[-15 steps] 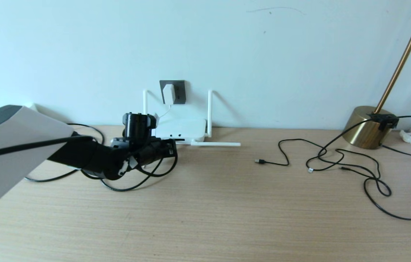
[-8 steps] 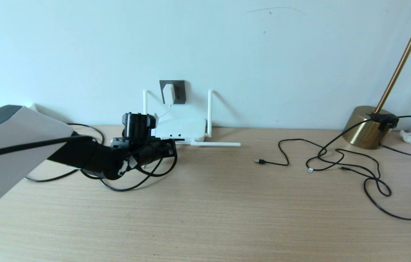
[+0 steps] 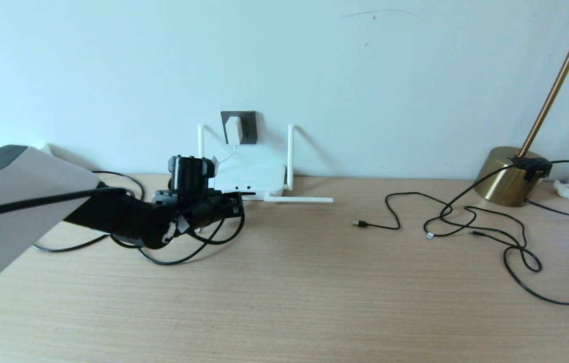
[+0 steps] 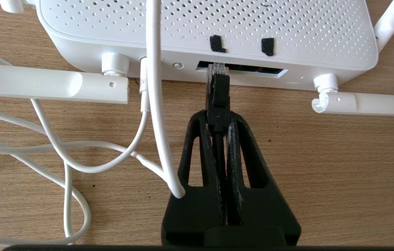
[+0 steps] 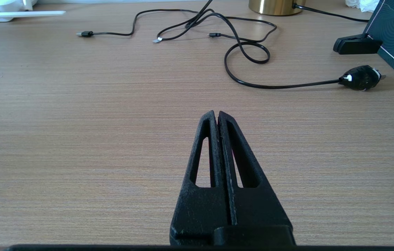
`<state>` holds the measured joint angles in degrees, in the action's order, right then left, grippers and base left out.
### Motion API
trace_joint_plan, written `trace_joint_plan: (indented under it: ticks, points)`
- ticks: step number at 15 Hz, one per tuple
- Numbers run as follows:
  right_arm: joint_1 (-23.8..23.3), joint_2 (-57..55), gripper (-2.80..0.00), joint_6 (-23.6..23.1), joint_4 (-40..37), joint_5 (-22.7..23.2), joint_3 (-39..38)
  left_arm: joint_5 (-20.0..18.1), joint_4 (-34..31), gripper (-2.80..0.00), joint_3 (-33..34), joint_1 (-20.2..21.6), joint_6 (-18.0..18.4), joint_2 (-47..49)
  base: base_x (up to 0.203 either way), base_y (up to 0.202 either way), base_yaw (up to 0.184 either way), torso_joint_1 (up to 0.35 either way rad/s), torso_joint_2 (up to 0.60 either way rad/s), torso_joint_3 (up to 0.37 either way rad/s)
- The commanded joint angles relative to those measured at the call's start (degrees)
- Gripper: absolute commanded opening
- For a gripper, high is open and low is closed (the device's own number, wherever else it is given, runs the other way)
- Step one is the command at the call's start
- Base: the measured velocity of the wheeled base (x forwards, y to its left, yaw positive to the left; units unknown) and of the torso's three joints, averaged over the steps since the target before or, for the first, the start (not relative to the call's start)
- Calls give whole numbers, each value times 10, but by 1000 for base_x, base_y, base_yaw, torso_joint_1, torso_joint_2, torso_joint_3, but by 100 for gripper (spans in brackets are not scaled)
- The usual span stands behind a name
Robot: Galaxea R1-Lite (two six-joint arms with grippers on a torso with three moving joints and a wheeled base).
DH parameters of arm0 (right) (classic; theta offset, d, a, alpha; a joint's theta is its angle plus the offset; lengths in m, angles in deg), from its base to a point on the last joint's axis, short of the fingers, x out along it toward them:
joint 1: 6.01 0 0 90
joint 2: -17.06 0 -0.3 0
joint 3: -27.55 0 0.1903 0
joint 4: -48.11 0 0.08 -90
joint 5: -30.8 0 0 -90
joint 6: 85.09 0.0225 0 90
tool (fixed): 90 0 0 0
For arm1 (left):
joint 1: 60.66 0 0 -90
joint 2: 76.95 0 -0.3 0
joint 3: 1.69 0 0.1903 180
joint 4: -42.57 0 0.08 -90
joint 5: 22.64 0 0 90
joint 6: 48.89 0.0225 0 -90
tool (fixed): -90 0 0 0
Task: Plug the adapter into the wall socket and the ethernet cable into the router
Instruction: Align cable and router interface
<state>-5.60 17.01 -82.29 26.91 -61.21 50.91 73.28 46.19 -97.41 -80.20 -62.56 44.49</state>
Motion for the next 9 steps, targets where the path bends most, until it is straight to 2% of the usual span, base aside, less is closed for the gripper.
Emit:
trace_joint_plan:
  ticks: [1, 9]
  points:
    - [0, 0, -280, 0, 0, 0, -6, 1, 2, -280, 0, 0, -1, -1, 0, 0, 0, 0, 0, 0]
    - [0, 0, -280, 0, 0, 0, -6, 1, 2, -280, -6, 3, 0, 3, 0, 0, 0, 0, 0, 0]
